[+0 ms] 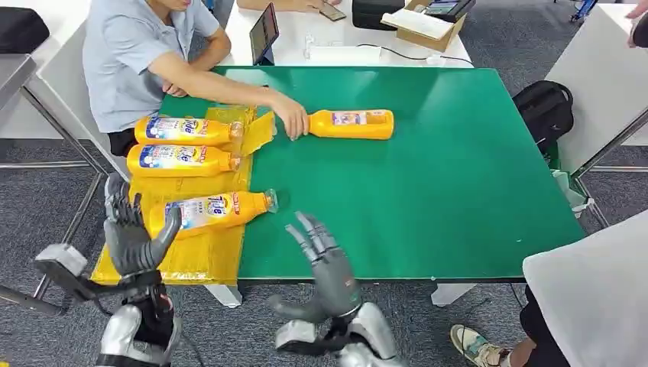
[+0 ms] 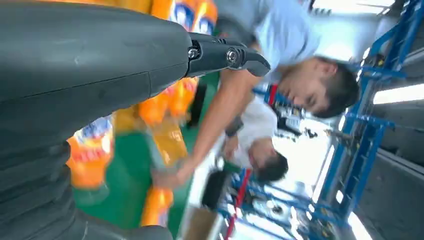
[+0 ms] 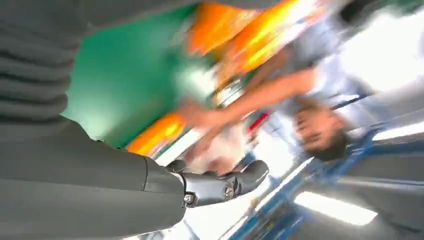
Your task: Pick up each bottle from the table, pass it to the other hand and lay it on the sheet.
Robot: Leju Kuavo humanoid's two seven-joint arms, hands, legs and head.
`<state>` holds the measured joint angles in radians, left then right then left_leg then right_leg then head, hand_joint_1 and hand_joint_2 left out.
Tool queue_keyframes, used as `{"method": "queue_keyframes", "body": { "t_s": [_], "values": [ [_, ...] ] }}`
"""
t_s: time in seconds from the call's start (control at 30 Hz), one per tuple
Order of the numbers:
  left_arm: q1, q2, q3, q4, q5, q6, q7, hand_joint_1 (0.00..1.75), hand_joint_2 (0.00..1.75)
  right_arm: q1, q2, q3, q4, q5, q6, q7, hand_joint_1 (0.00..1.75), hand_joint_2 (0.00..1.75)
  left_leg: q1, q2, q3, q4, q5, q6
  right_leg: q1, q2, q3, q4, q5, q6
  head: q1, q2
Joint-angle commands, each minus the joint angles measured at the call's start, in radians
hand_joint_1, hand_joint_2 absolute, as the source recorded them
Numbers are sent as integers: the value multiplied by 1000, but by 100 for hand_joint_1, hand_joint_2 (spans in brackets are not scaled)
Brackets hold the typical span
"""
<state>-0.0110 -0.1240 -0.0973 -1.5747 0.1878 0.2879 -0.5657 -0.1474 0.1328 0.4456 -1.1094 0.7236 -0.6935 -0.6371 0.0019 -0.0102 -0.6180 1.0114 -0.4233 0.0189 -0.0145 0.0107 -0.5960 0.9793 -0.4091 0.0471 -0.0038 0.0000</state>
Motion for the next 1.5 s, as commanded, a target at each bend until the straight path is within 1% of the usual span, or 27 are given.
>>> {"method": "queue_keyframes", "body": {
  "t_s": [0.03, 0.17, 0.2, 0.23, 0.27, 0.4, 0.47, 0.53, 0.57, 0.6, 0.63, 0.7, 0.73, 0.83, 0.9, 0.97, 1.0, 1.03, 1.07, 1.1, 1.23, 1.27, 1.3, 1.33, 1.43, 1.47, 1.5],
  "values": [
    [145, -27, -35, -68, -149, 101, -49, 0, 175, -31, -99, -440, 169, 228, -5, 104, 0, 175, -1, -2, 6, -2, -1, 0, -1, -4, 7, -3, -2, -1, 0, 0],
    [166, -32, -47, -88, -152, 112, -50, 0, 175, -31, -129, -451, 182, 257, -5, 137, 0, 175, -1, -2, 4, -1, -2, 0, -1, -3, 6, -1, -2, -1, 0, 0],
    [168, -31, -52, -92, -158, 115, -54, 0, 175, -40, -132, -444, 199, 250, -3, 140, 0, 175, -1, -1, 3, -1, -1, 0, -1, -2, 4, -1, -1, -1, 0, 0],
    [165, -33, -60, -88, -184, 137, -61, 0, 175, -49, -134, -434, 212, 190, 14, 125, 0, 175, 0, -1, 7, -1, -3, -1, 0, -3, 8, -1, -3, -2, 0, 0],
    [163, -36, -64, -85, -188, 139, -61, 0, 175, -52, -135, -431, 213, 188, 16, 126, 0, 175, -1, -1, 4, -1, -1, 0, -1, -2, 5, -1, -1, -1, 0, 0],
    [153, -32, -118, -59, -209, 153, -58, 0, 175, -89, -162, -376, 239, 195, 0, 157, 0, 175, -1, 0, 3, -1, -1, 0, 0, -1, 3, -1, -1, -1, 0, 0],
    [138, -25, -149, -42, -211, 160, -58, 0, 175, -132, -181, -329, 284, 190, 9, 172, 0, 175, 0, 1, 4, -1, -2, 0, 1, 0, 5, -1, -1, -1, 0, 0],
    [115, -20, -171, -16, -215, 159, -55, 0, 175, -182, -182, -308, 346, 179, 26, 183, 0, 175, 0, 1, 2, 0, -1, 0, 0, 0, 2, -1, 0, 0, 0, 0],
    [104, -20, -177, -4, -215, 157, -53, 0, 175, -206, -181, -297, 383, 185, 29, 188, 0, 175, 0, 2, 3, 0, -1, 0, 0, 1, 3, -1, 0, -1, 0, 0],
    [100, -22, -179, 1, -215, 157, -53, 0, 175, -214, -180, -295, 392, 185, 27, 189, 0, 175, 0, 2, 2, -1, 0, 0, 0, 1, 2, -1, 1, 0, 0, 0],
    [82, -13, -201, 25, -224, 140, -50, 0, 175, -255, -174, -278, 461, 189, 29, 185, 0, 175, 0, 2, 4, -1, -1, 0, 0, 1, 4, -1, 0, -1, 0, 0],
    [73, -13, -210, 43, -230, 136, -50, 0, 175, -278, -165, -271, 495, 189, 25, 182, 0, 175, 0, 3, 5, -2, -1, 0, 0, 1, 5, -1, 1, -1, 0, 0],
    [59, -12, -226, 68, -231, 121, -44, 0, 175, -320, -156, -249, 571, 201, 35, 190, 0, 175, 0, 1, 3, -1, 0, 0, 0, 0, 4, -1, 1, -1, 0, 0],
    [44, -17, -243, 99, -230, 109, -37, 0, 175, -361, -149, -222, 630, 227, 33, 210, 0, 175, -1, 2, 5, -1, 0, 0, 0, 1, 5, -1, 1, -1, 0, 0],
    [35, -20, -251, 110, -229, 108, -37, 0, 175, -389, -145, -207, 659, 246, 31, 234, 0, 175, 0, 2, 6, -2, -1, 0, 0, 1, 6, -1, 0, -1, 0, 0],
    [22, -16, -266, 120, -225, 95, -25, 0, 175, -431, -147, -194, 697, 265, 38, 282, 0, 175, -1, 3, 6, -1, -1, 0, 0, 1, 6, -1, 0, -1, 0, 0],
    [17, -16, -268, 124, -225, 95, -25, 0, 175, -444, -148, -193, 706, 265, 47, 289, 0, 175, -1, 2, 3, 0, 0, 0, 0, 1, 3, 0, 1, 0, 0, 0],
    [12, -14, -273, 129, -224, 91, -18, 0, 175, -462, -151, -183, 724, 283, 70, 330, 0, 175, -1, 1, 2, 0, 1, 1, 0, 1, 2, 0, 1, 1, 0, 0],
    [7, -12, -276, 133, -225, 89, -15, 0, 175, -478, -155, -170, 735, 303, 85, 363, 0, 175, -1, 2, 4, -1, 0, 0, 0, 0, 4, 0, 0, 0, 0, 0],
    [5, -12, -276, 134, -225, 89, -14, 0, 175, -485, -157, -170, 737, 303, 91, 364, 0, 175, -1, 1, 3, 0, 0, 0, 0, 0, 3, 0, 1, 0, 0, 0],
    [-3, -7, -282, 137, -230, 84, 3, 0, 175, -527, -154, -148, 774, 346, 141, 475, 0, 175, -1, 1, 4, 0, 0, 0, 0, 0, 4, 0, 0, 0, 0, 0],
    [1, -5, -282, 130, -232, 82, 9, 0, 175, -536, -149, -145, 783, 354, 176, 509, 0, 175, -1, 1, 3, -1, 0, 0, -1, 0, 3, 0, 1, 0, 0, 0],
    [3, -4, -282, 129, -232, 82, 9, 0, 175, -539, -148, -144, 782, 355, 179, 512, 0, 175, -1, 2, 4, 0, -1, 0, 0, 1, 4, 0, 0, 0, 0, 0],
    [5, -1, -283, 126, -236, 79, 14, 0, 175, -547, -145, -134, 794, 369, 218, 544, 0, 175, -1, 1, 2, 0, 0, 0, 0, 1, 2, 0, 1, 0, 0, 0],
    [5, -1, -283, 126, -236, 79, 14, 0, 175, -547, -145, -134, 794, 369, 218, 544, 0, 175, -1, 1, 2, 0, 0, 0, 0, 1, 2, 0, 1, 0, 0, 0],
    [4, -1, -283, 126, -240, 79, 18, 0, 175, -555, -144, -129, 804, 374, 256, 561, 0, 175, -1, 2, 3, 0, 0, 0, 0, 1, 3, 0, 1, 0, 0, 0],
    [4, -1, -283, 126, -240, 79, 18, 0, 175, -555, -144, -129, 804, 374, 256, 561, 0, 175, -1, 2, 3, 0, 0, 0, 0, 1, 3, 0, 1, 0, 0, 0]
  ]
}}
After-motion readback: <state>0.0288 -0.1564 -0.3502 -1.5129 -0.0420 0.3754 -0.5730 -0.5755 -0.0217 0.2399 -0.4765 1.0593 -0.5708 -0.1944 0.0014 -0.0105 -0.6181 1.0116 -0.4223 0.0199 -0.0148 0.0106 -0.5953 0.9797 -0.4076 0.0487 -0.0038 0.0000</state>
